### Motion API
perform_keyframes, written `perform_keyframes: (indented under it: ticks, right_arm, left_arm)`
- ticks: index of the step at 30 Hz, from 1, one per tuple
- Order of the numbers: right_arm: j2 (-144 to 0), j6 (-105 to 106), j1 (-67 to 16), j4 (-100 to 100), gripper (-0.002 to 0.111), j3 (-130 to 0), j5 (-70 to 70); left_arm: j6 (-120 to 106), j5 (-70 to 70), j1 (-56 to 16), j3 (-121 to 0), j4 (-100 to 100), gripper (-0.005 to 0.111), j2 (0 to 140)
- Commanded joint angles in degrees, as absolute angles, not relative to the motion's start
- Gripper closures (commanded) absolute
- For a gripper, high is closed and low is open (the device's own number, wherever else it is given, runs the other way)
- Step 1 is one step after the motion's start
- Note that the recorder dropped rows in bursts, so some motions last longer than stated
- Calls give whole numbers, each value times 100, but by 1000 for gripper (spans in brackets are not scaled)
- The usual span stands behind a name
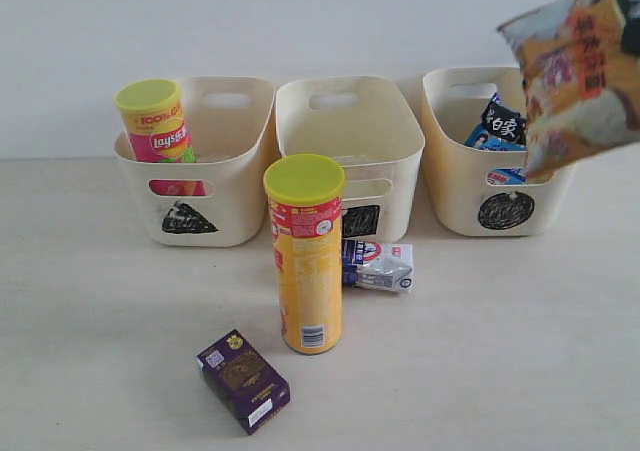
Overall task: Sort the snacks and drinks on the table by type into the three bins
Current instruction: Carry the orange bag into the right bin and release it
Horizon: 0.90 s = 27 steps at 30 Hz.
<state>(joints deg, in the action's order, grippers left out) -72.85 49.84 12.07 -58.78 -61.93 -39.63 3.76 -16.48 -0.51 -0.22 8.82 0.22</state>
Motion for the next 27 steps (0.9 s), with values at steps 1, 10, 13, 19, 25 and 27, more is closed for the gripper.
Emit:
perform_keyframes:
  ticks: [1, 10, 13, 19, 25, 27]
  right_arm:
    - [-7460, 4960, 1198, -5948, 108, -6962, -3238]
    - [-9054, 4974, 1198, -5959, 108, -8243, -2906]
    - [-9636, 4974, 1198, -5959, 108, -8546, -3029]
    - [-10616, 5121, 894, -5945, 108, -9035, -3203]
    - [-11205, 5479, 447, -5933, 108, -9162, -2792]
    - [-11324, 5479, 375, -5922, 105, -9162, -2727]
  left_arm:
    - [406, -1650, -55, 0, 855, 102, 0]
    - [406, -1650, -55, 0, 855, 102, 0]
    - [406, -1650, -55, 0, 855, 102, 0]
    - [406, -1650, -55, 0, 855, 102, 0]
    - [406, -1650, -55, 0, 855, 102, 0]
    - [406, -1650, -55, 0, 855, 102, 0]
